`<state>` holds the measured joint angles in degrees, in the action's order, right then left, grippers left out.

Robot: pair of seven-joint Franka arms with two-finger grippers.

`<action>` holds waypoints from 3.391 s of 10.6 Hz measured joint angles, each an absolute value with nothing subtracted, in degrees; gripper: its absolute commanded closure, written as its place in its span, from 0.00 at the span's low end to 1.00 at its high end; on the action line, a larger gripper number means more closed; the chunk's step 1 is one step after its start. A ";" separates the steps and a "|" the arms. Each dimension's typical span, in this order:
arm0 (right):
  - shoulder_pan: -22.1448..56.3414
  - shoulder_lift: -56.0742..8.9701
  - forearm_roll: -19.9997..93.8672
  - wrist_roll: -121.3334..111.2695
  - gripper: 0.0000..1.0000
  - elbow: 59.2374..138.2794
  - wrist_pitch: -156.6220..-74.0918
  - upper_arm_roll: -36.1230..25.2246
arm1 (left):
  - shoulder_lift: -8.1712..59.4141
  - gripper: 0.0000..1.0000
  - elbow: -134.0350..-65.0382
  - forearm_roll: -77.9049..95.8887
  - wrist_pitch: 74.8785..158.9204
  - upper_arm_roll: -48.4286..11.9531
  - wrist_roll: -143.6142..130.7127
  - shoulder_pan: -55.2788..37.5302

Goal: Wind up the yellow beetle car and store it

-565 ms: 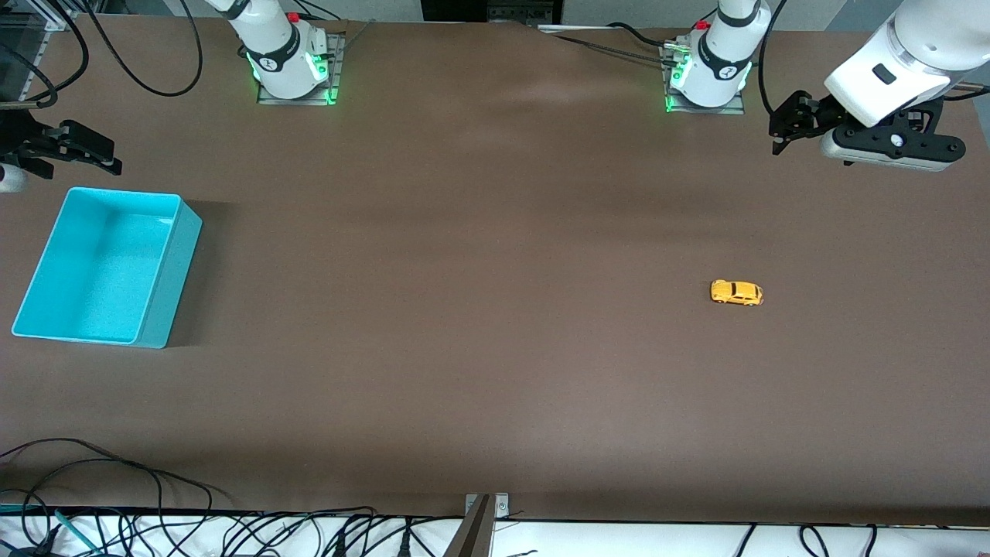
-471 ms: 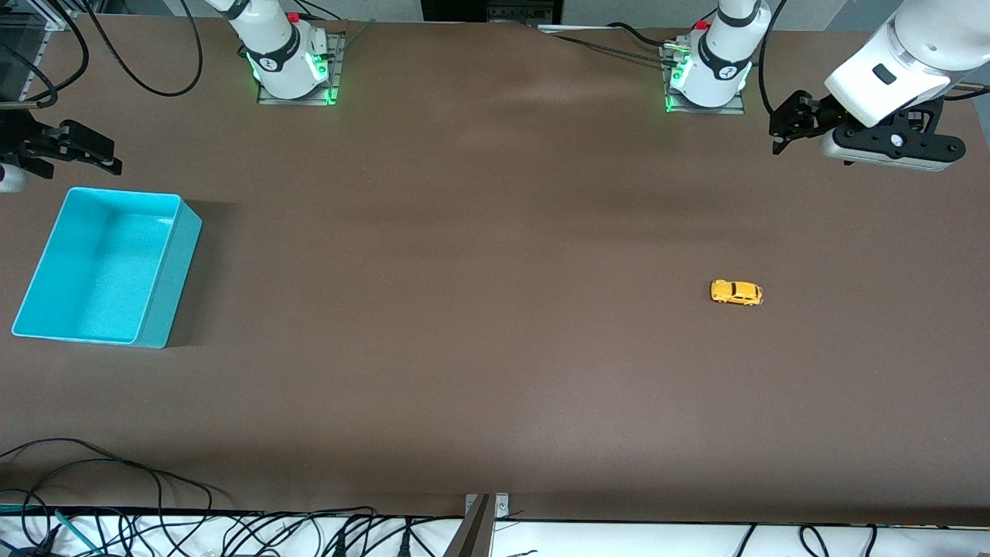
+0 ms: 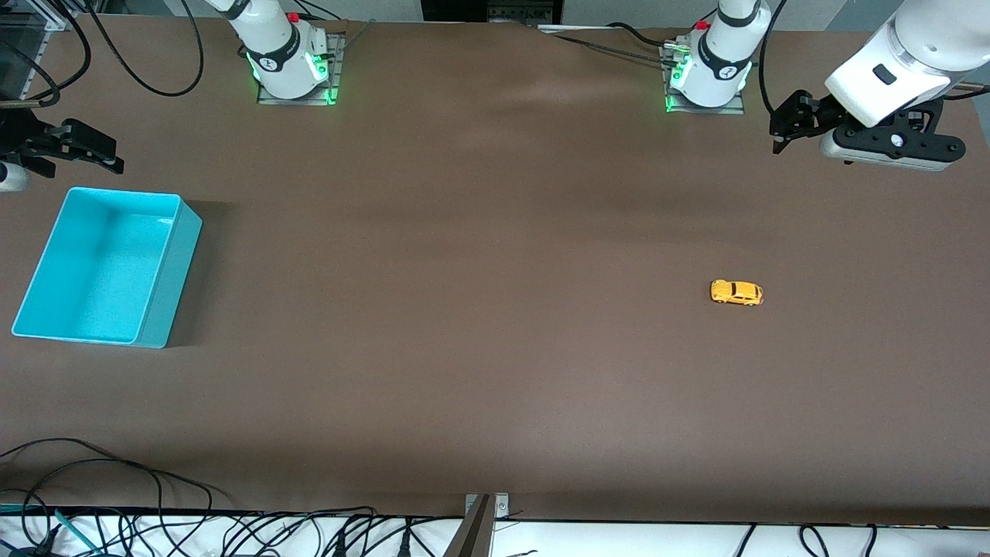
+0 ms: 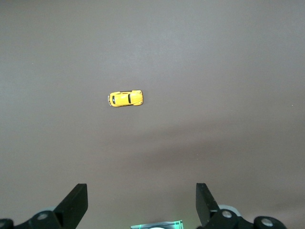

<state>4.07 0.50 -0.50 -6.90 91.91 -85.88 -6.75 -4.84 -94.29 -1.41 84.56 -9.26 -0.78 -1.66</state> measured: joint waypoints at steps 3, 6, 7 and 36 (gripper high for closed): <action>4.06 0.48 -0.50 -6.90 0.00 91.91 -85.49 -6.76 | -4.84 0.00 -94.29 -1.41 84.48 -9.26 -0.78 -1.66; 4.04 0.48 -0.50 -6.90 0.00 91.76 -85.27 -6.80 | -4.84 0.00 -94.29 -1.41 84.28 -9.25 -0.78 -1.65; 4.03 0.48 -0.50 -6.90 0.00 91.72 -85.23 -6.82 | -4.84 0.00 -94.29 -1.41 84.04 -9.25 -0.78 -1.65; 3.98 0.44 -0.50 -6.90 0.00 91.70 -85.09 -7.04 | -3.19 0.00 -94.34 -1.41 82.12 -9.25 -0.78 -1.65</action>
